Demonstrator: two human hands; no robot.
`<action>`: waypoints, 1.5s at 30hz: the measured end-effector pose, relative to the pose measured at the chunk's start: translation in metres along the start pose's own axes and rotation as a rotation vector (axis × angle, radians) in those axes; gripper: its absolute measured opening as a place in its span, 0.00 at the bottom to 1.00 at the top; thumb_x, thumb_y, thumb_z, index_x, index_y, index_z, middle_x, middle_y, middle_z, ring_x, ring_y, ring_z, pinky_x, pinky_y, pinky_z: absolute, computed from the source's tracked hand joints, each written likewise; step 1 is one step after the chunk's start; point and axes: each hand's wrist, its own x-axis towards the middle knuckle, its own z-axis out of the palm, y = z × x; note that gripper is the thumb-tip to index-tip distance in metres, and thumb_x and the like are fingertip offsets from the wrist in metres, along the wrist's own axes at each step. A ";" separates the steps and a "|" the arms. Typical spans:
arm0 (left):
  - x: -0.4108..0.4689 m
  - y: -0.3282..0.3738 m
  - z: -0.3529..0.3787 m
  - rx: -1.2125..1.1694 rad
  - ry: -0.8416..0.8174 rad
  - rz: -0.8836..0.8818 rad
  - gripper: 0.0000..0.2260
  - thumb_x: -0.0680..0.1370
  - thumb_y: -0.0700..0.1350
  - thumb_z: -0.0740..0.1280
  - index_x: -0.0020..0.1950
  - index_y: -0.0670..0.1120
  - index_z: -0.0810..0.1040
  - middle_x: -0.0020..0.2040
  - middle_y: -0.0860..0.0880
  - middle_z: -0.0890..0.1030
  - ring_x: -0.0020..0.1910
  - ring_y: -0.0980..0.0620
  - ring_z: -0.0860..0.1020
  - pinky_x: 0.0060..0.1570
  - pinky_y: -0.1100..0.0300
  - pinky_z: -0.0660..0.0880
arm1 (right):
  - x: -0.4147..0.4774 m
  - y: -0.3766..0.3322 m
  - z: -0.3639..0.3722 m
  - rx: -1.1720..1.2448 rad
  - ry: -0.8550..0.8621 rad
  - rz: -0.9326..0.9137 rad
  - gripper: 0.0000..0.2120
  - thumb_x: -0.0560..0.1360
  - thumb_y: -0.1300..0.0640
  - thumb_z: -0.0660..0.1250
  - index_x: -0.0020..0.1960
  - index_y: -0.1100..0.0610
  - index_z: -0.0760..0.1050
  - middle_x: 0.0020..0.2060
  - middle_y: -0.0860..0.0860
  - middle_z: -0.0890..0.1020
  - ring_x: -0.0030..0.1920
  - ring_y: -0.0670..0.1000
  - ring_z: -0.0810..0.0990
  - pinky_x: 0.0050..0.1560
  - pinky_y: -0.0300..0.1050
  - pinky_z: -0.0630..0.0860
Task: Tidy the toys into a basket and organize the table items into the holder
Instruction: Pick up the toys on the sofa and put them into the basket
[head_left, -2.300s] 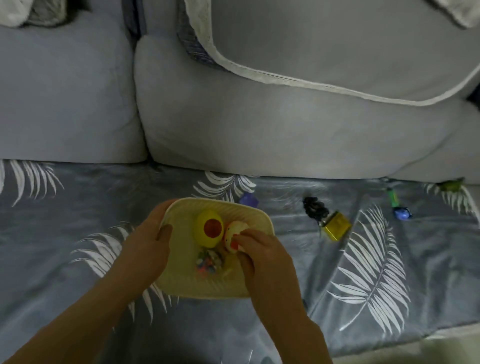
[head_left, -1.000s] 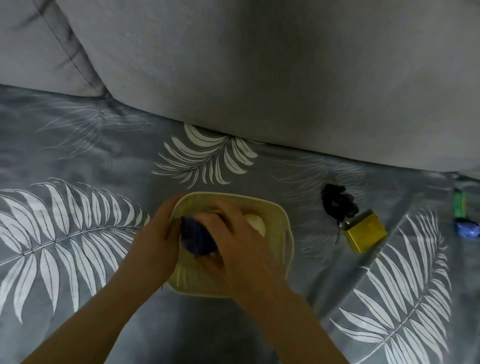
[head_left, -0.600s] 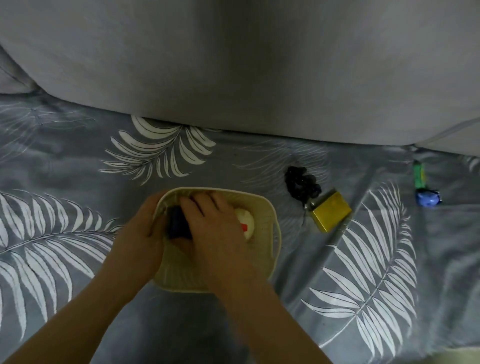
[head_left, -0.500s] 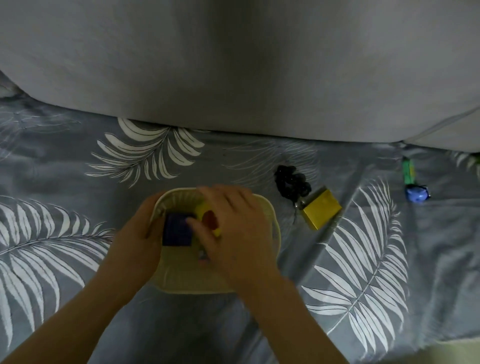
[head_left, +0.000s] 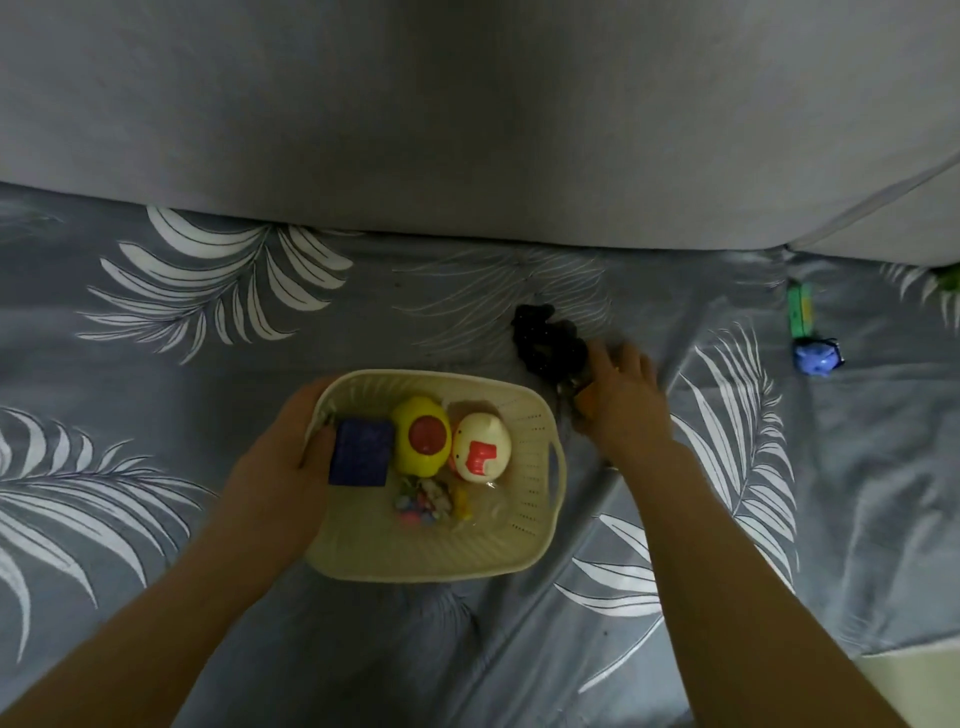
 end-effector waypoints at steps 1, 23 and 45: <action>0.001 -0.001 0.003 0.011 0.008 0.000 0.15 0.82 0.42 0.55 0.64 0.59 0.69 0.54 0.50 0.77 0.53 0.49 0.76 0.53 0.52 0.70 | 0.004 0.002 0.004 0.004 -0.017 0.018 0.33 0.71 0.51 0.70 0.72 0.50 0.60 0.69 0.61 0.63 0.68 0.64 0.64 0.62 0.62 0.70; 0.005 0.000 0.016 -0.122 0.048 -0.023 0.15 0.81 0.39 0.55 0.65 0.52 0.72 0.55 0.49 0.79 0.54 0.50 0.77 0.57 0.48 0.74 | -0.156 -0.134 -0.045 0.519 0.243 -0.102 0.25 0.65 0.34 0.65 0.57 0.44 0.70 0.61 0.52 0.69 0.54 0.54 0.73 0.49 0.50 0.79; 0.004 -0.008 0.005 -0.103 -0.037 -0.072 0.12 0.71 0.56 0.56 0.52 0.68 0.68 0.49 0.61 0.75 0.51 0.53 0.75 0.54 0.52 0.70 | -0.032 -0.074 -0.050 0.359 0.255 -0.182 0.24 0.76 0.65 0.63 0.69 0.50 0.70 0.65 0.55 0.74 0.64 0.59 0.70 0.59 0.51 0.72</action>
